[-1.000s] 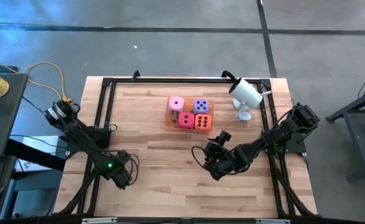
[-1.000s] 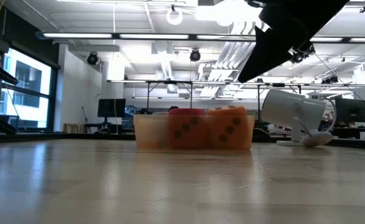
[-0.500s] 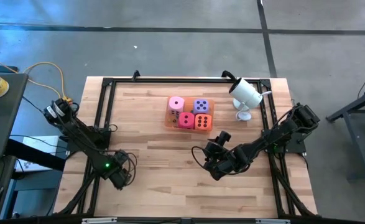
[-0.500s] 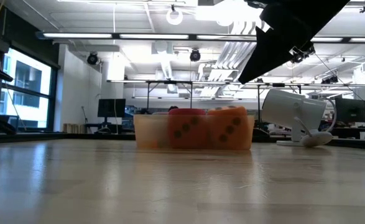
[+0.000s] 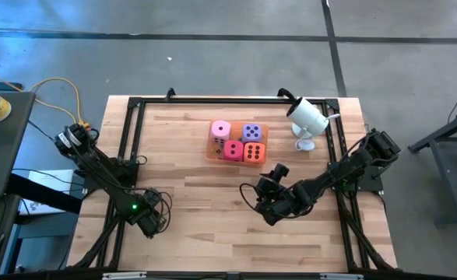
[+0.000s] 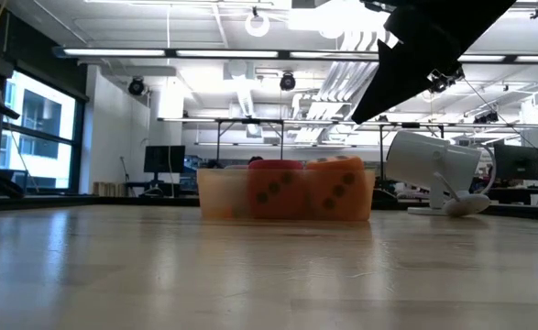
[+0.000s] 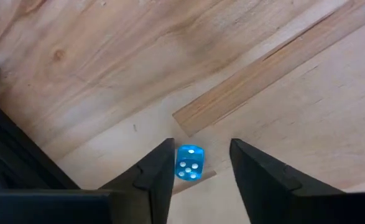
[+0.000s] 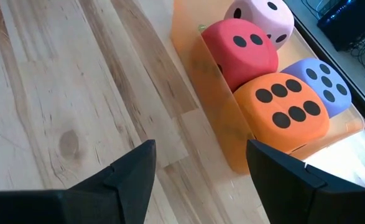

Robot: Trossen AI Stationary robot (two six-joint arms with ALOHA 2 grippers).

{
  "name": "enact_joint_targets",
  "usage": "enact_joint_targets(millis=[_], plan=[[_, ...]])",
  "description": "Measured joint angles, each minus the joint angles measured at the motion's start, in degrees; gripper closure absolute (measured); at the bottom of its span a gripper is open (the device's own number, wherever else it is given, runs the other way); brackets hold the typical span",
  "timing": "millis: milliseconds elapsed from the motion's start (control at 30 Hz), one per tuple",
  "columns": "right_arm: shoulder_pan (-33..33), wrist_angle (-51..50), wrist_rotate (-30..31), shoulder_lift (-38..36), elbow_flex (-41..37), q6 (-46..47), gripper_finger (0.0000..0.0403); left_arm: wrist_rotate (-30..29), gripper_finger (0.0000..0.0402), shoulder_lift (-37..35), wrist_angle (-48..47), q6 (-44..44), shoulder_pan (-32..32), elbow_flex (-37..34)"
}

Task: Pick & Place Dice
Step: Put the small blue die into the orange bin

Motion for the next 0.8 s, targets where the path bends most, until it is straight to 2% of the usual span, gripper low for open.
enact_joint_targets(millis=[433,667,800], plan=[[0.0,0.0,0.0,0.0,0.0,0.0,0.0163,0.3,0.0301,0.0,0.5,-0.4,0.4,0.0],[0.0,0.0,0.0,0.0,0.0,0.0,0.0163,-0.1,0.0356,0.0,0.6,4.0,0.5,0.0],[0.0,0.0,0.0,0.0,0.0,0.0,0.0163,-1.0,0.036,-0.2,0.5,8.5,1.3,0.1]])
